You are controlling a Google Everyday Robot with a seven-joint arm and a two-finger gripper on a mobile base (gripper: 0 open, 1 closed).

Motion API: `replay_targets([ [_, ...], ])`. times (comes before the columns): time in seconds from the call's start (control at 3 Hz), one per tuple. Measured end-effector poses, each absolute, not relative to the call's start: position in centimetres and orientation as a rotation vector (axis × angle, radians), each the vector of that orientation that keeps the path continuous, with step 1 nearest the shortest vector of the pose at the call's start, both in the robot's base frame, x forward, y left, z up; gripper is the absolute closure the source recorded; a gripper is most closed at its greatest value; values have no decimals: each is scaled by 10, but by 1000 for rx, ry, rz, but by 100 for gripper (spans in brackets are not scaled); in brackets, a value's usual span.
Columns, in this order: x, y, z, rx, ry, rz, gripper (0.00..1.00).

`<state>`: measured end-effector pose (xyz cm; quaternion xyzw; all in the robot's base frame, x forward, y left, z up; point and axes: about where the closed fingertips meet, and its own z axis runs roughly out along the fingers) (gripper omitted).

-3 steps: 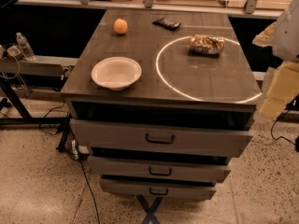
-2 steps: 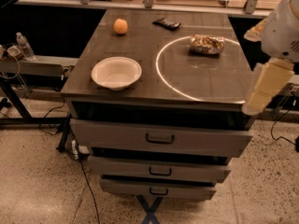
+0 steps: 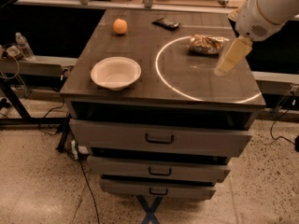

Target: Pick orange can

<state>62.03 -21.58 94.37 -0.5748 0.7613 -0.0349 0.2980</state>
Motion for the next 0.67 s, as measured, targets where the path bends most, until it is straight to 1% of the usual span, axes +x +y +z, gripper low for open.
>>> replay_targets([
  [0.67, 724, -237, 920, -1309, 2055, -14, 0],
])
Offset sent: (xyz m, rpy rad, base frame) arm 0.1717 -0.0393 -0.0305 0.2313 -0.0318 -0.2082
